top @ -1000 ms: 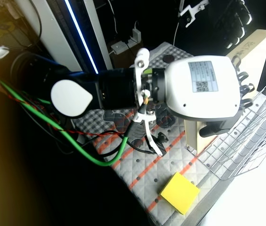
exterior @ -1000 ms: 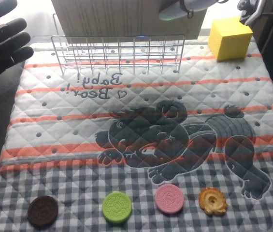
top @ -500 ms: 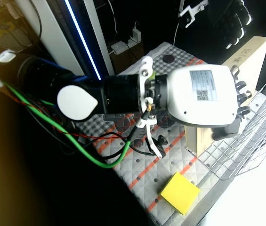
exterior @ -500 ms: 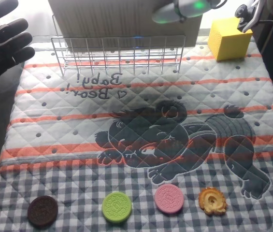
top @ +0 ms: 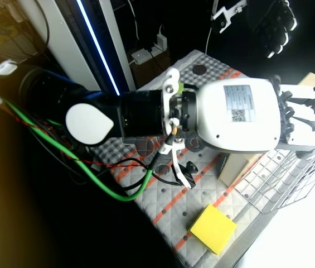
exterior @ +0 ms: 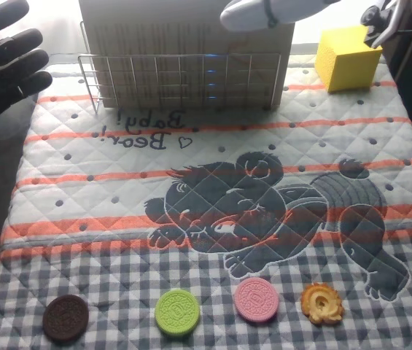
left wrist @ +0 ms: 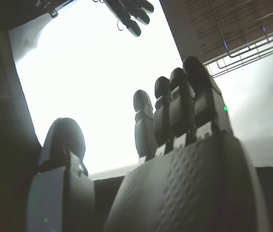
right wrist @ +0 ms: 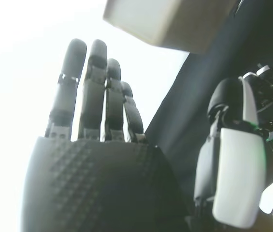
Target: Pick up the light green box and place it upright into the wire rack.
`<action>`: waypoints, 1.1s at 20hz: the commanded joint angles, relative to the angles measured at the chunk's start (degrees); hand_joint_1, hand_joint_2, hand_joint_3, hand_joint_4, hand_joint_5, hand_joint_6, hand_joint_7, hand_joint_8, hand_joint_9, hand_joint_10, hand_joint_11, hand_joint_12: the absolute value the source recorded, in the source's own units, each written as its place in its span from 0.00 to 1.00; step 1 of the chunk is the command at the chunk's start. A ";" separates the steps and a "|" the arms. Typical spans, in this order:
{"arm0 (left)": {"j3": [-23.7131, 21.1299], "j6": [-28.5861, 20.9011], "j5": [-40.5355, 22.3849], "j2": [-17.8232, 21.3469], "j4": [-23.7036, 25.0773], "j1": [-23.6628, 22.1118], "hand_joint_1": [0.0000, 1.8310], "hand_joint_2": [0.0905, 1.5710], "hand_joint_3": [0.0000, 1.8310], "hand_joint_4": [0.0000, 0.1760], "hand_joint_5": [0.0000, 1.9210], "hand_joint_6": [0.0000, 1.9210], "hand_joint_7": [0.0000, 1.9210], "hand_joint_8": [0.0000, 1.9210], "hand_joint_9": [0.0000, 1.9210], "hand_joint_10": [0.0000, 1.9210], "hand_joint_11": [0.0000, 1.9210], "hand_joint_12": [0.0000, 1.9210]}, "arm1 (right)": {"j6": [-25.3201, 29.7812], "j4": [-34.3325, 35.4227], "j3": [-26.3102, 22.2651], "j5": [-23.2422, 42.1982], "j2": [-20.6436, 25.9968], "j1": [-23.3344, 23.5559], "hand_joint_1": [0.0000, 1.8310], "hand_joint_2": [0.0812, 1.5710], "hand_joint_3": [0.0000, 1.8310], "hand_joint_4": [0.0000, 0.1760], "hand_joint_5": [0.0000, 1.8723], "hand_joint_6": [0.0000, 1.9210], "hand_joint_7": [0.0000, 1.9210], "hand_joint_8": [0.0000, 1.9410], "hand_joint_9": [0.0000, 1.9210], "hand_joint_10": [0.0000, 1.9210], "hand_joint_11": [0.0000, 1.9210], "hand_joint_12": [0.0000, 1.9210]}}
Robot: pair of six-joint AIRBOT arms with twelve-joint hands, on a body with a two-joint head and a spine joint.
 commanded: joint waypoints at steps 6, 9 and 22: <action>-0.16 -0.38 -9.41 -0.08 -1.81 -0.43 0.37 0.63 0.00 0.61 0.23 0.00 0.17 0.00 0.14 0.00 0.00 0.38 | 0.11 6.48 -6.83 15.13 9.81 -3.35 0.28 0.55 0.00 0.55 0.00 0.00 0.04 0.00 0.13 0.01 0.00 0.53; -0.81 -0.38 -11.77 0.54 -2.67 0.96 0.37 0.63 0.00 0.65 0.23 0.00 0.16 0.00 0.13 0.00 0.00 0.38 | -0.75 10.56 -11.02 21.68 13.79 -8.32 0.26 0.55 0.00 0.66 0.00 0.00 0.06 0.00 0.03 0.00 0.00 0.06; -4.05 -0.38 -26.10 1.48 -4.58 4.06 0.35 0.63 0.00 0.62 0.22 0.00 0.13 0.00 0.10 0.00 0.00 0.26 | -9.44 34.11 -31.30 55.74 25.16 -45.41 0.33 0.53 0.00 0.57 0.03 0.00 0.08 0.00 0.09 0.01 0.03 0.02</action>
